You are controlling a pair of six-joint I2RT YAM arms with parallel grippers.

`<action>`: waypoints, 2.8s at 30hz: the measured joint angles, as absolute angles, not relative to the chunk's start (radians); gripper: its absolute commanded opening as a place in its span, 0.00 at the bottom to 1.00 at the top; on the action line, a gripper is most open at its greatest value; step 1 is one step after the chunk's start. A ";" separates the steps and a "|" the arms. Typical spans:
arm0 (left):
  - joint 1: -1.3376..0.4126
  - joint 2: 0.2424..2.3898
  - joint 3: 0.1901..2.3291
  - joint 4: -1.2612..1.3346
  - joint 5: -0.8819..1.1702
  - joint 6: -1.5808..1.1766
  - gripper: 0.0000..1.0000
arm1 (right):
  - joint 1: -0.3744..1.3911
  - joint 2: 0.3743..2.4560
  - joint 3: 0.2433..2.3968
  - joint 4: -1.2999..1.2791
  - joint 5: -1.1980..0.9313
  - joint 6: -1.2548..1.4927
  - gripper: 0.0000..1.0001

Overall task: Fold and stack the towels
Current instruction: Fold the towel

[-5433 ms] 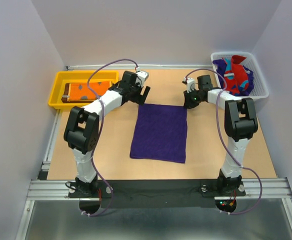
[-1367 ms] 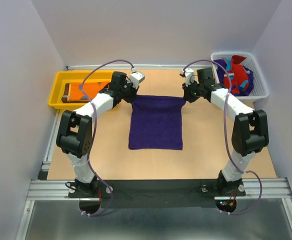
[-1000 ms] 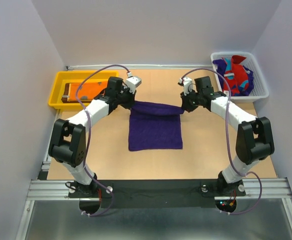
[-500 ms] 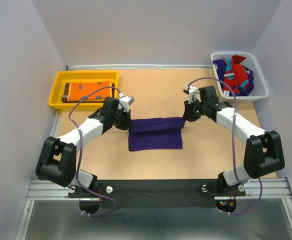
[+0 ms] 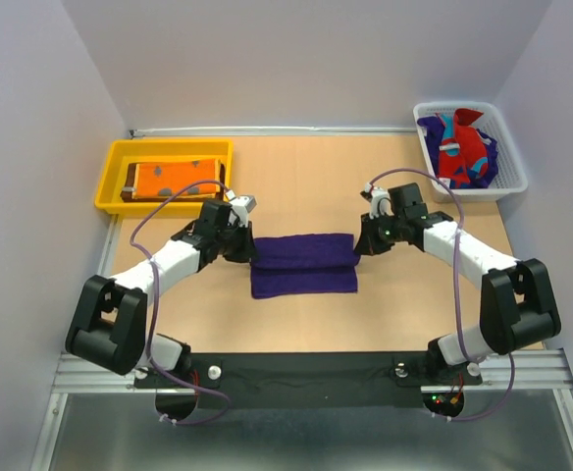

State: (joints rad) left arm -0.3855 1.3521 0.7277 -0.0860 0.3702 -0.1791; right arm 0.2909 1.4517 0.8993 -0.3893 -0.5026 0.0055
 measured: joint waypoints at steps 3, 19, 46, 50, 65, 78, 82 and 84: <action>-0.387 1.379 0.727 -0.086 0.366 -0.194 0.00 | 0.295 1.452 0.881 -0.391 -0.502 0.017 0.00; -0.398 1.390 0.677 -0.113 0.369 -0.299 0.61 | 0.304 1.474 0.833 -0.390 -0.544 0.105 0.37; -0.604 1.214 0.463 0.036 0.258 -0.680 0.20 | 0.430 1.362 0.532 -0.105 -0.364 0.560 0.28; -0.606 1.185 0.358 0.077 0.254 -0.764 0.14 | 0.432 1.309 0.458 -0.029 -0.313 0.643 0.27; -0.607 0.881 0.320 0.027 0.216 -0.870 0.57 | 0.434 1.124 0.443 -0.032 -0.144 0.701 0.43; -0.607 1.052 0.410 -0.004 0.110 -0.873 0.43 | 0.434 1.209 0.530 0.058 -0.286 0.648 0.44; -0.609 1.079 0.410 0.009 0.107 -0.868 0.38 | 0.434 1.213 0.522 0.080 -0.305 0.646 0.44; -0.611 1.088 0.410 0.012 0.104 -0.864 0.38 | 0.434 1.216 0.521 0.084 -0.310 0.645 0.44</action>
State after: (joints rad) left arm -0.6106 1.0878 0.4099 0.0116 0.1036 -0.8642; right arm 0.4335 1.2156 0.5209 0.0845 -0.3099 0.6449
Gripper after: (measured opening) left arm 0.386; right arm 0.439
